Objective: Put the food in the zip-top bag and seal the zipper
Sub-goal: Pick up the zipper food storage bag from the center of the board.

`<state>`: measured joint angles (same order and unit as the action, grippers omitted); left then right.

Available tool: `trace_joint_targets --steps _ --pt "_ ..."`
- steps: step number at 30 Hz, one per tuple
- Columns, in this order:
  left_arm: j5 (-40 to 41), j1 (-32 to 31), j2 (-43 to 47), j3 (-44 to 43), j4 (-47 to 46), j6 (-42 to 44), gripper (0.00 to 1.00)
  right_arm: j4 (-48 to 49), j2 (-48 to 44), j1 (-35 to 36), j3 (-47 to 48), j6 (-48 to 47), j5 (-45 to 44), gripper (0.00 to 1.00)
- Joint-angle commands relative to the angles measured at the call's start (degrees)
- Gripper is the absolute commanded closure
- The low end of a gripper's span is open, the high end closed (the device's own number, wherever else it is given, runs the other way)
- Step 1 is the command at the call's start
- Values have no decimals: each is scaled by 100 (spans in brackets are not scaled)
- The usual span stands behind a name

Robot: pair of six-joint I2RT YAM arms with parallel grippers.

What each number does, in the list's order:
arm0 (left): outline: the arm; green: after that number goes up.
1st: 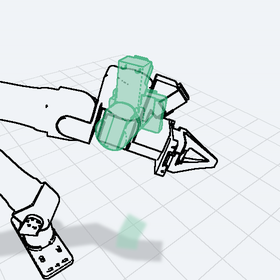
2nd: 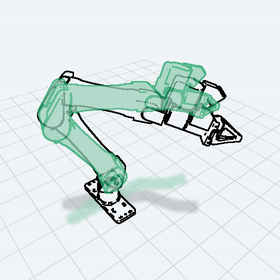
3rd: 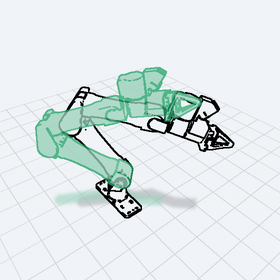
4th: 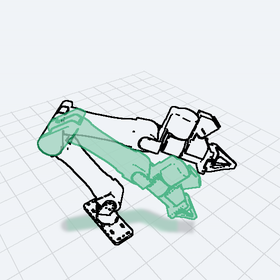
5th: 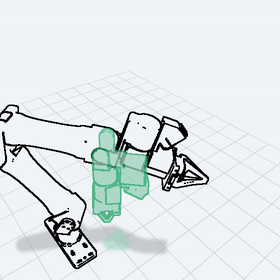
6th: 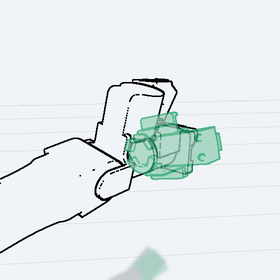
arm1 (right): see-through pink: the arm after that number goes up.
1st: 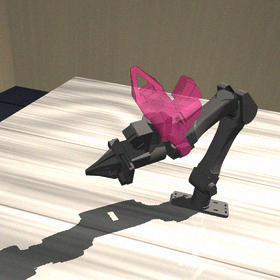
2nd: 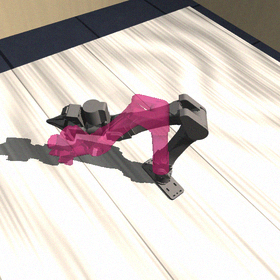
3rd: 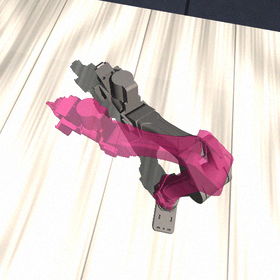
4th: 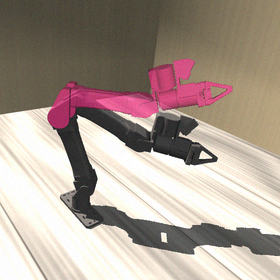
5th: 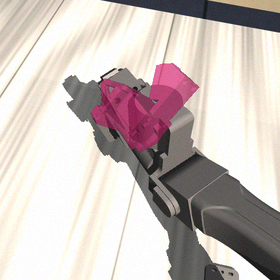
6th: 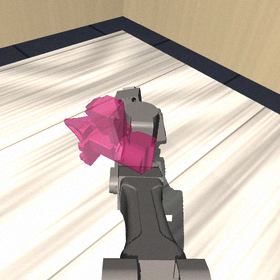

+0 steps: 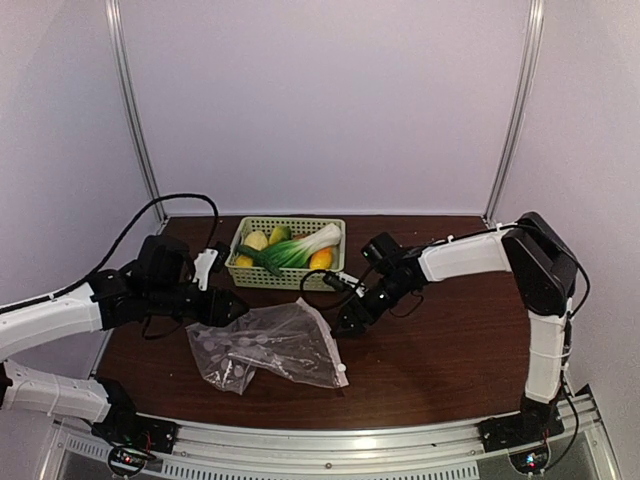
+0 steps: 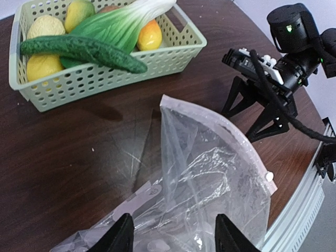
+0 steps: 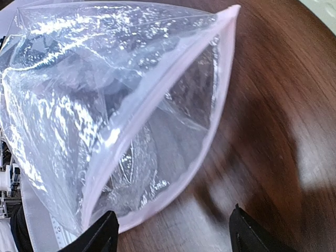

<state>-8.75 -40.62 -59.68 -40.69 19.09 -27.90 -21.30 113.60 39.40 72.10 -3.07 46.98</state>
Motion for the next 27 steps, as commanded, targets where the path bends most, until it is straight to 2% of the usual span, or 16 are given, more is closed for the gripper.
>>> trace_joint_targets --steps 1,4,10,12,16,19,22,27 --pt "184 -34 7 285 14 -226 48 -34 415 243 457 267 336 26" --pt "231 -34 56 489 -102 -294 53 100 611 296 523 537 602 31" --pt "356 -34 235 856 -433 -538 58 361 726 296 463 781 1181 56" --pt "419 -34 307 915 -484 -556 59 382 694 292 452 791 1218 67" --pt "554 -34 388 846 -467 -522 59 50 491 285 538 572 1073 98" --pt "578 -34 461 579 -464 -375 53 -947 -29 253 700 -367 735 100" --pt "696 -34 495 158 -537 -77 46 -1952 -1001 88 731 -1274 163 100" --pt "661 -32 253 -456 -1114 463 43 -3407 -2174 -703 1279 -2248 -518 100"
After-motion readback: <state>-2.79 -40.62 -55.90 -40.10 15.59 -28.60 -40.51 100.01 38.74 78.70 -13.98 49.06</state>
